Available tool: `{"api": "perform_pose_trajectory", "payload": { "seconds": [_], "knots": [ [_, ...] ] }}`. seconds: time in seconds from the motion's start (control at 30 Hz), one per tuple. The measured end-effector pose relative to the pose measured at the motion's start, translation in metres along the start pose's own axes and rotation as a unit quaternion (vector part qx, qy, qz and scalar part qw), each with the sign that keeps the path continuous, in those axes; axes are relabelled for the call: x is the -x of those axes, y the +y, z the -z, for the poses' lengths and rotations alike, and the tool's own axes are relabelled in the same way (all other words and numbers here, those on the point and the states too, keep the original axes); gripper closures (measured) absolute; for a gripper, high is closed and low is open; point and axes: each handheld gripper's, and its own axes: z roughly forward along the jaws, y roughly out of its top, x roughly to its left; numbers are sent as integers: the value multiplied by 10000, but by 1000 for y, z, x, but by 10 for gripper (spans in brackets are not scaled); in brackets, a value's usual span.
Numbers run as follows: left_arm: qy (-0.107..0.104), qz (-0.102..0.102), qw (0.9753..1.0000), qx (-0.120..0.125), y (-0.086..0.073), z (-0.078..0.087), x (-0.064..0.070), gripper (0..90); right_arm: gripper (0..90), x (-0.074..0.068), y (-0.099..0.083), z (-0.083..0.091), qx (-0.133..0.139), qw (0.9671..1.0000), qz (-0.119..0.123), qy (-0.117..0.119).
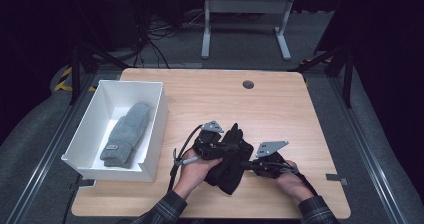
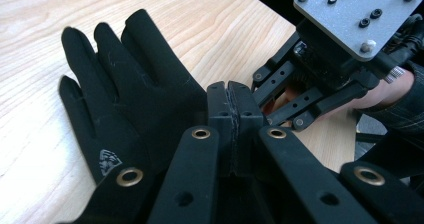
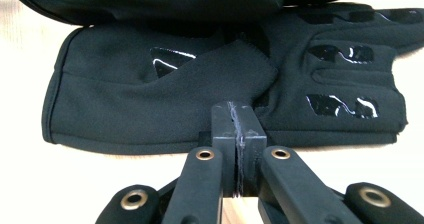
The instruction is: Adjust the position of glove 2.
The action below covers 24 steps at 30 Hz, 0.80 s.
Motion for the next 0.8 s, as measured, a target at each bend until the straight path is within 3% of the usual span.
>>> {"api": "perform_pose_trajectory", "payload": {
  "seconds": [0.27, 0.37, 0.63, 0.73, 0.8],
  "knots": [
    [1, -29, 9998, -188, -3, -14, 0, 899, 900, -1, 6, -8, 41, 10000, 10, -47],
    [-69, 11, 9997, -215, -6, -19, -2, 899, 900, 0, 5, -2, 77, 9999, -12, -115],
    [-230, 12, 9988, -440, -14, -36, -4, 897, 836, 22, -10, 29, 332, 9965, -383, -658],
    [-463, -10, 9972, -592, -17, -45, -5, 875, 781, 28, -15, 34, 307, 9950, -452, -837],
    [-451, -95, 9970, -629, -18, -49, -2, 771, 695, 32, -17, 36, 290, 9940, -504, -925]
  ]
}}
